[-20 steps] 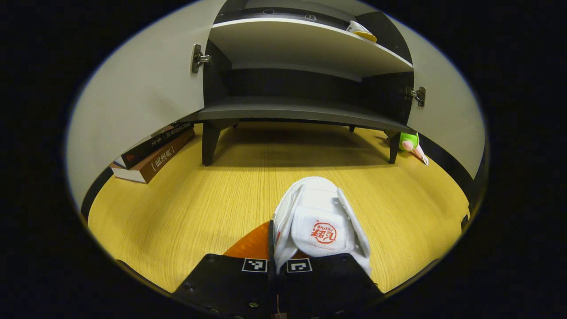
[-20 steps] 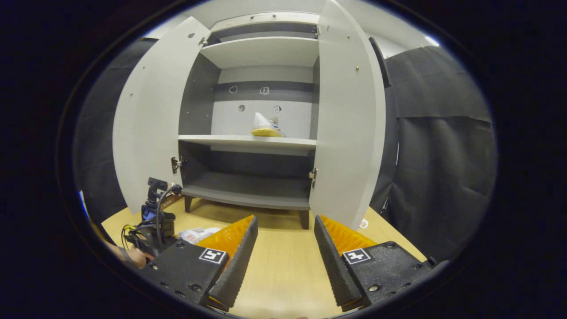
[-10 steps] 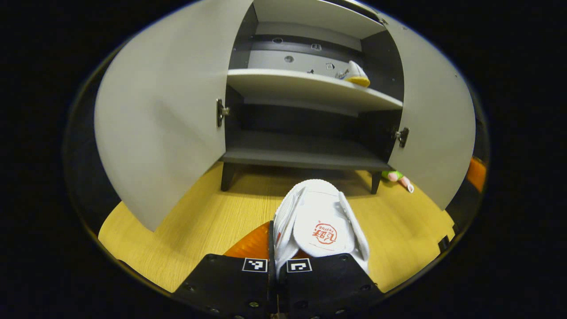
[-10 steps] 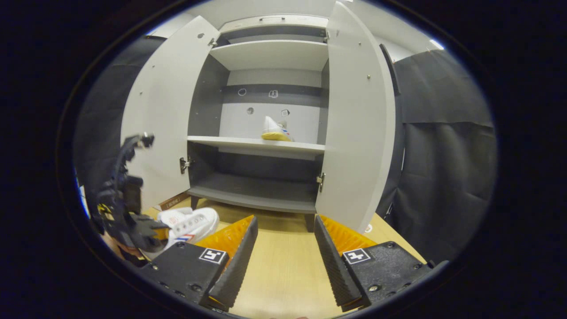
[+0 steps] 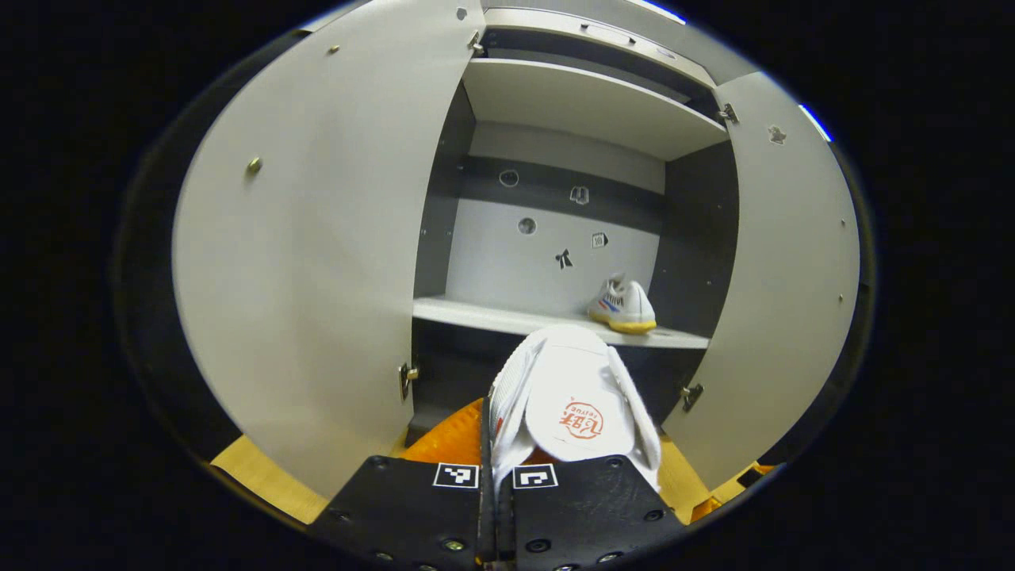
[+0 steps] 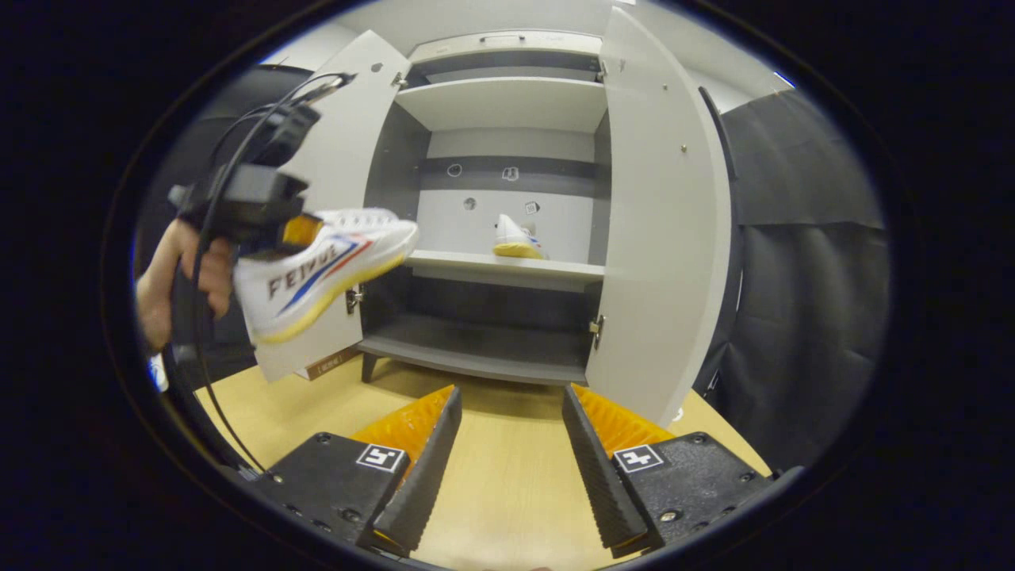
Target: Grab one shoe with the right hand and put it into the shoe cabinet, grab the other shoe with the left hand and put it into the shoe cabinet; then close the right door with the right hand and the left door with the left hand.
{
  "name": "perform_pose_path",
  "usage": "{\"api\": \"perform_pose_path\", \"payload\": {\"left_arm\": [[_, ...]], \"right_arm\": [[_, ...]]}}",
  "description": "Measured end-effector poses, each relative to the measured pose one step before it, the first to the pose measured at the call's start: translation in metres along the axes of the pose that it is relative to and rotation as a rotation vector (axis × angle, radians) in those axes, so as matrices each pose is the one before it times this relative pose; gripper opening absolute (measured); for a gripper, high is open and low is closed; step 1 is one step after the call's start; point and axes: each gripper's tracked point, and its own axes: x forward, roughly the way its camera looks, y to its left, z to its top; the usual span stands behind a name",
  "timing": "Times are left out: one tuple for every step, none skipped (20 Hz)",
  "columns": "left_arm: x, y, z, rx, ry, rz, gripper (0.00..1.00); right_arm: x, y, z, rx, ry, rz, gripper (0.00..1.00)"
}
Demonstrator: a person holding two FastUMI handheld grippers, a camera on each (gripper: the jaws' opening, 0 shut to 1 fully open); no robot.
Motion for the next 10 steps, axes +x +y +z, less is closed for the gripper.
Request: {"api": "perform_pose_path", "payload": {"left_arm": [[0.0128,-0.00222,0.0151,0.0048,-0.00511,-0.00216,0.02],[0.01341,-0.00264,0.01044,-0.00285,0.00603,-0.00898,0.01],[0.01335,-0.00371,0.00813,-0.00958,0.00544,-0.00812,0.01],[0.01359,-0.00121,0.00642,-0.00302,0.01713,-0.00279,0.01],[0.01391,-0.00082,0.00751,0.00302,0.0053,0.00501,0.01],[0.01604,0.00009,0.0055,0.00948,0.01895,0.01149,0.01],[0.01456,0.00056,0.00738,0.01163,0.00873,0.01249,0.01],[0.0153,-0.00057,0.00275,0.00877,0.02503,0.0078,0.01],[0.01554,-0.00127,0.00135,0.00375,0.03137,0.0018,0.02],[0.01509,-0.00296,-0.00107,-0.00765,0.03647,0.00054,0.01]], "right_arm": [[-0.0013,-0.00076,-0.0007,0.0011,0.00098,-0.00233,0.81],[-0.00112,-0.00101,-0.00056,0.00322,0.00145,-0.00208,0.82],[-0.00099,-0.00049,-0.00228,0.00285,0.0035,-0.00186,0.82],[-0.00086,-0.00207,-0.00091,0.00244,0.00235,-0.00477,0.82],[-0.00099,-0.00248,-0.00028,0.00264,0.00105,-0.00682,0.82],[0.00005,-0.00195,-0.00055,0.00264,0.00089,-0.00667,0.81],[-0.00033,-0.00264,-0.00089,0.00197,0.00105,-0.0068,0.82],[-0.00035,-0.0029,-0.00005,0.00163,0.00065,-0.00798,0.81],[0.0002,-0.00321,-0.00016,0.00357,0.00161,-0.00841,0.82],[0.00034,-0.00319,-0.00172,0.00624,0.0031,-0.00774,0.81]]}}
